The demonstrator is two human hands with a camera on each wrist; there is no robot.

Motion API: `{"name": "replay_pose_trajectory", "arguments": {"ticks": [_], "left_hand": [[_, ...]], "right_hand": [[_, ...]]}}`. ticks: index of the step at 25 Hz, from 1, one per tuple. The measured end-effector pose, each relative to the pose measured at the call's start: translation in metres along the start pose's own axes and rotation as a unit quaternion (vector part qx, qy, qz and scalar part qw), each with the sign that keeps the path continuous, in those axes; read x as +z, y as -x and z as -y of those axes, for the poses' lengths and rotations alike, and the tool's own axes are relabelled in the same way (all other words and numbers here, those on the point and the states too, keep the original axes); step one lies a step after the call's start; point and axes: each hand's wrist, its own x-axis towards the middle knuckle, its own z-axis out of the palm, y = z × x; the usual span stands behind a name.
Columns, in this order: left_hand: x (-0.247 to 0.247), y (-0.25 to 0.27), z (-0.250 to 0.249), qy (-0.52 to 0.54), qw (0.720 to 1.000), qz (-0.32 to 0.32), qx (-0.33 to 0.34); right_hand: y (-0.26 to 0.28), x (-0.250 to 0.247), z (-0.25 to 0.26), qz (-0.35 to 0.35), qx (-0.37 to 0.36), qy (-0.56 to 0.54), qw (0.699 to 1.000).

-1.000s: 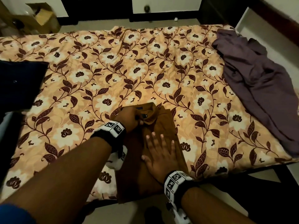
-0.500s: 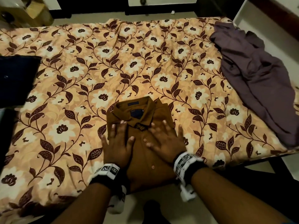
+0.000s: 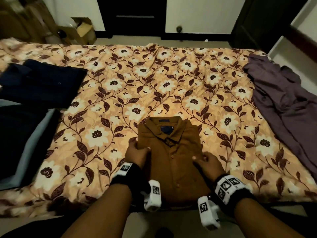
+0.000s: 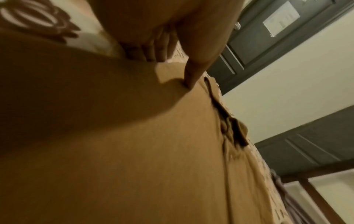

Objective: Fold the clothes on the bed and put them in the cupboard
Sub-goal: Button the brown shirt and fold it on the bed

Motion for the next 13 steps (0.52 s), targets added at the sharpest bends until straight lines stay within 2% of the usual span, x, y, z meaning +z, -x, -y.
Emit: {"name": "replay_pose_trajectory", "arguments": {"ticks": [3,5,7,9,11,13], "left_hand": [[-0.016,0.014,-0.033,0.169,0.976,0.119,-0.066],[-0.043,0.021,-0.050,0.288,0.938,0.180,-0.074],[-0.080,0.013,-0.059,0.404,0.891,0.204,-0.035],[-0.126,-0.012,-0.068,0.464,0.873,0.150,0.035],[-0.169,-0.042,-0.085,0.488,0.868,0.043,0.085],[-0.217,-0.078,-0.098,0.516,0.842,-0.062,0.143]], "right_hand": [[0.005,-0.006,0.026,0.021,-0.045,-0.002,0.999],[0.006,-0.006,0.076,0.049,-0.096,0.048,0.993],[0.002,0.004,0.149,0.061,-0.171,0.116,0.976],[-0.018,0.034,0.229,0.089,-0.242,0.171,0.951],[-0.036,0.066,0.307,0.084,-0.291,0.203,0.931],[-0.063,0.116,0.392,0.069,-0.340,0.241,0.906]]}}
